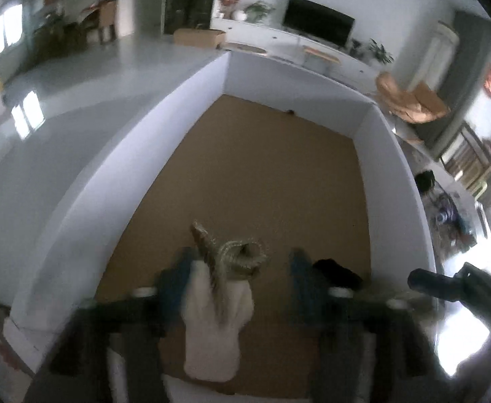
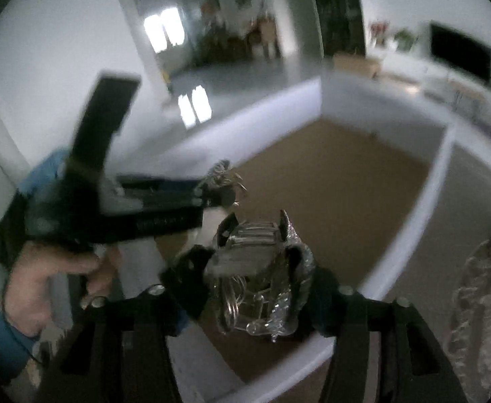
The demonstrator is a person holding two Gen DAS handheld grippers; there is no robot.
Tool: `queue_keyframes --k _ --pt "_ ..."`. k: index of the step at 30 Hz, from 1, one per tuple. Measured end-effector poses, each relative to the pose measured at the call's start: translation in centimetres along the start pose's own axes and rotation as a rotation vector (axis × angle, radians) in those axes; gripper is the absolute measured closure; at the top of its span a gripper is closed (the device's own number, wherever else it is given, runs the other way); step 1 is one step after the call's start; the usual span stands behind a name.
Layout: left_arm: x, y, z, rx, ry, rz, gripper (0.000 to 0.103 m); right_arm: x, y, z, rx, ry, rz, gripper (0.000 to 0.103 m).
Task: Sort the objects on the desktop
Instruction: 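Carry pearl strap and silver bag into the white-walled bin and open both tools, then move both open tools back over the table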
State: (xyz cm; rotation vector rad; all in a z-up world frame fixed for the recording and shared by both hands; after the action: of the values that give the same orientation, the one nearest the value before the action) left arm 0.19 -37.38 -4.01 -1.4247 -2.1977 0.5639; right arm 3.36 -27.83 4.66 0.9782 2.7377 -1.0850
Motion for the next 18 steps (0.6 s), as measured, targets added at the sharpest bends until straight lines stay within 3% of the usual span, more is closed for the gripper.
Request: queue_keyframes --k 1,5,9,10,13,18 --pt "-0.2 0.0 -0.1 0.018 -0.003 -0.012 0.009 0.1 0.1 0.3 -0.002 -0.006 0.009 0.01" --pt "0.1 0.0 -0.8 0.083 -0.006 -0.038 0.007 1.2 0.0 -1.3 0.066 -0.041 0.055 0.008" --pt "2.4 -0.6 -2.6 0.157 0.023 -0.025 0.006 3.3 -0.8 -6.0 0.213 0.005 0.059 0.004" --pt "3.5 -0.7 -3.1 0.172 0.028 -0.006 0.006 4.3 -0.4 -7.4 0.25 0.037 0.063 0.0" --pt "9.0 -0.8 -4.7 0.208 0.091 0.079 0.006 8.8 2.3 -11.1 0.317 0.161 0.1 0.0" --pt "20.6 1.8 -7.0 0.211 0.267 0.253 0.006 20.7 12.8 -14.6 0.234 0.464 0.239 0.0"
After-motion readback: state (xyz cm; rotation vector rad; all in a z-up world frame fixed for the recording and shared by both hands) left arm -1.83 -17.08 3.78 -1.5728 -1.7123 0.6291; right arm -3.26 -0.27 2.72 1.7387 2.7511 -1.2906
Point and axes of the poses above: each gripper's, at about its wrist camera, not at the fingertips, and z roughly the way its jaws point, x to its right, y to its underside, the point moved 10 cm from there along z, roughly the way its jaws point, and after that the axes turned 2 degrees about z, right-handed, at the moved point
